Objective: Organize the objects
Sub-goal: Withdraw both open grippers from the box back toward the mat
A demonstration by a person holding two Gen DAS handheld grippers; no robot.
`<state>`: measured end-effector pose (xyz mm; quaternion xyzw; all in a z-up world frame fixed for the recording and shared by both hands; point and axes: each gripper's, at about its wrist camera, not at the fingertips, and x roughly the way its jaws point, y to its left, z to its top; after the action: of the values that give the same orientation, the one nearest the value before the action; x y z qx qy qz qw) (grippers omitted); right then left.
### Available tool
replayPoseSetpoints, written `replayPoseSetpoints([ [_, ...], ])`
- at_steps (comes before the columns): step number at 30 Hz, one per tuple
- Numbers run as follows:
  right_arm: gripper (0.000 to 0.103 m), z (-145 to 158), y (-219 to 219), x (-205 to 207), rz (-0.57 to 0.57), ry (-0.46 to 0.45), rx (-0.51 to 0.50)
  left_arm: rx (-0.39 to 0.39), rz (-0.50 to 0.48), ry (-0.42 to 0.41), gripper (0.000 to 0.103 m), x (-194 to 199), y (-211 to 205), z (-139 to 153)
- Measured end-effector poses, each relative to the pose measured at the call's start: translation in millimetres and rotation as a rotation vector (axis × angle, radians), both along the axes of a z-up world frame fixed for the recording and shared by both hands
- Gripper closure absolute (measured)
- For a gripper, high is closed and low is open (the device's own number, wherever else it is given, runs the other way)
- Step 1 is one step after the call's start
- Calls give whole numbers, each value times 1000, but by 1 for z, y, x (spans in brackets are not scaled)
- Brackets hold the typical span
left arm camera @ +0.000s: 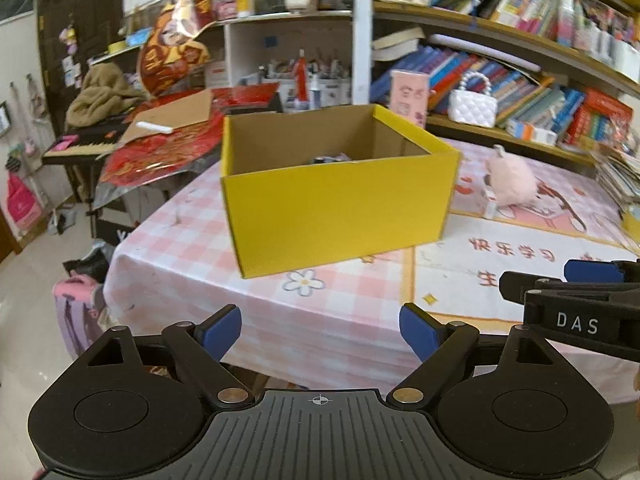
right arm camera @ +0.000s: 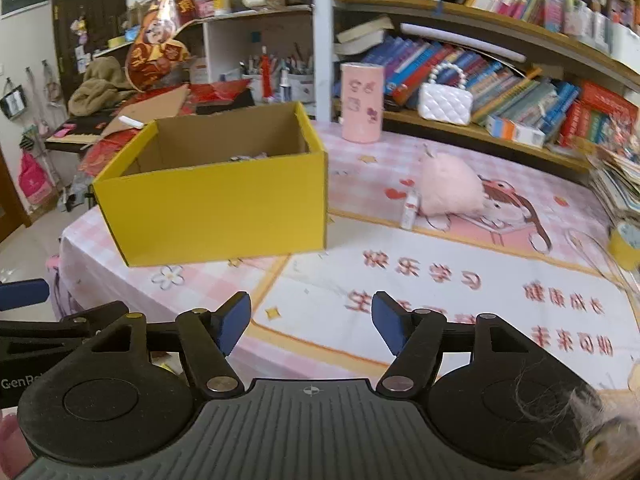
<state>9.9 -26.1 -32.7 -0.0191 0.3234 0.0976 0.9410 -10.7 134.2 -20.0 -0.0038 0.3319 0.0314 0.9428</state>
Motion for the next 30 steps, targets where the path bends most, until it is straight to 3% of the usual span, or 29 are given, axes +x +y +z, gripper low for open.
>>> replayPoseSetpoints([
  [11, 32, -3, -30, -12, -115, 17, -6, 9, -112, 15, 14, 10, -31, -4],
  [22, 31, -8, -88, -12, -304, 46, 5, 14, -275, 33, 14, 39, -85, -9],
  [30, 28, -9, -124, 6, -387, 61, 4, 11, -316, 34, 14, 63, -116, -8],
])
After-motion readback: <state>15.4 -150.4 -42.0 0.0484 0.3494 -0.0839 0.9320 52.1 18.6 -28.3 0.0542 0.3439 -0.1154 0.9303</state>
